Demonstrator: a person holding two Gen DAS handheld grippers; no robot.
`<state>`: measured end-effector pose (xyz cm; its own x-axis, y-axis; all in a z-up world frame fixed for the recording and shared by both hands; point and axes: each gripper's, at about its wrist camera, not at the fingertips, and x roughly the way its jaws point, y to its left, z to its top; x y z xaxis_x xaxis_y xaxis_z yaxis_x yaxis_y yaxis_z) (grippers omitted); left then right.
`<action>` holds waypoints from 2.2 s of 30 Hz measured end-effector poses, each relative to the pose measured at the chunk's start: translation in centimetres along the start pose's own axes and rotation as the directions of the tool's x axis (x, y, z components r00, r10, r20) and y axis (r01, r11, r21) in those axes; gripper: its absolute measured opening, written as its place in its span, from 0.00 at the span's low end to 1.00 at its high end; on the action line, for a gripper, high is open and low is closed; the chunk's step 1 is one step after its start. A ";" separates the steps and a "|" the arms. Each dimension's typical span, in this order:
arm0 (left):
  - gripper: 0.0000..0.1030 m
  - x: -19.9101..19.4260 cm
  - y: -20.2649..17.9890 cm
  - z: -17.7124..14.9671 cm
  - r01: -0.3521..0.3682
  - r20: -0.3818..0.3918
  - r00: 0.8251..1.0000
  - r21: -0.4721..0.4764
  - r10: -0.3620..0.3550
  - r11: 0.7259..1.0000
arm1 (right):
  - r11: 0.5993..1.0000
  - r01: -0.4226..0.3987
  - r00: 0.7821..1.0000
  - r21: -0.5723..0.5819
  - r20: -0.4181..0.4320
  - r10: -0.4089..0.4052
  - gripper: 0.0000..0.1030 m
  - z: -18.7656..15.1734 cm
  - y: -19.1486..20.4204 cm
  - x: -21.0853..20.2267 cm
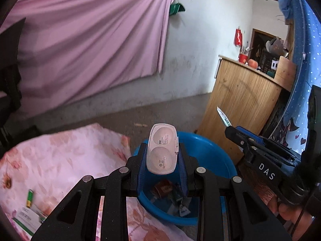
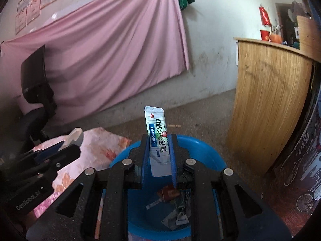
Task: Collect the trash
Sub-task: 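Carry the earbud case and white sachet over the blue basin, then open both tools to drop the case and sachet into the basin, then move both tools back over the bed toward the remaining trash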
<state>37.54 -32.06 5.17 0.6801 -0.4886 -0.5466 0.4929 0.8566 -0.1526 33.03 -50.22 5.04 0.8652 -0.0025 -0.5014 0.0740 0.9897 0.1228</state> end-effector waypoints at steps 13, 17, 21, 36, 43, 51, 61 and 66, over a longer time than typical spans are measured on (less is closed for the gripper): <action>0.24 2.2 0.8 -0.8 0.045 -0.141 0.989 -0.060 -0.053 0.997 | 1.000 -0.007 0.997 0.031 -0.083 0.010 0.49 -0.5 -1.1 1.4; 0.25 2.2 0.7 -1.0 0.046 -0.149 0.987 -0.045 -0.052 0.998 | 0.999 -0.009 0.995 0.044 -0.102 0.014 0.49 -0.7 -1.1 1.6; 0.31 2.2 0.9 -1.1 0.045 -0.150 0.987 -0.052 -0.053 0.998 | 0.999 -0.009 0.993 0.048 -0.113 0.015 0.51 -0.6 -1.1 1.8; 0.55 -1.7 3.8 -0.2 -0.029 -0.048 0.999 -0.120 0.023 0.992 | 0.998 -0.021 0.998 0.062 -0.056 0.025 0.95 -0.1 -0.4 0.9; 0.97 -6.4 6.5 -0.7 -0.119 0.106 0.985 -0.178 0.140 0.977 | 0.996 -0.059 0.997 0.061 0.054 0.056 1.00 0.7 0.8 -1.0; 0.98 -12.0 10.0 -1.7 -0.235 0.222 0.932 -0.229 0.285 0.945 | 0.991 -0.133 0.973 0.002 0.191 0.130 1.00 1.6 3.9 -3.5; 0.98 -21.6 13.6 -4.6 -0.401 0.361 0.794 -0.296 0.490 0.867 | 0.955 -0.268 0.871 -0.127 0.392 0.296 1.00 1.5 10.3 -7.4; 0.98 -25.0 15.1 -7.1 -0.471 0.379 0.738 -0.303 0.559 0.828 | 0.919 -0.331 0.813 -0.212 0.431 0.392 1.00 1.0 13.8 -8.5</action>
<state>24.09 -5.71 10.70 0.9827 0.0552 -0.1768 -0.0769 0.9900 -0.1186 27.15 -36.63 11.84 0.9458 0.3245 0.0097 -0.3239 0.9411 0.0975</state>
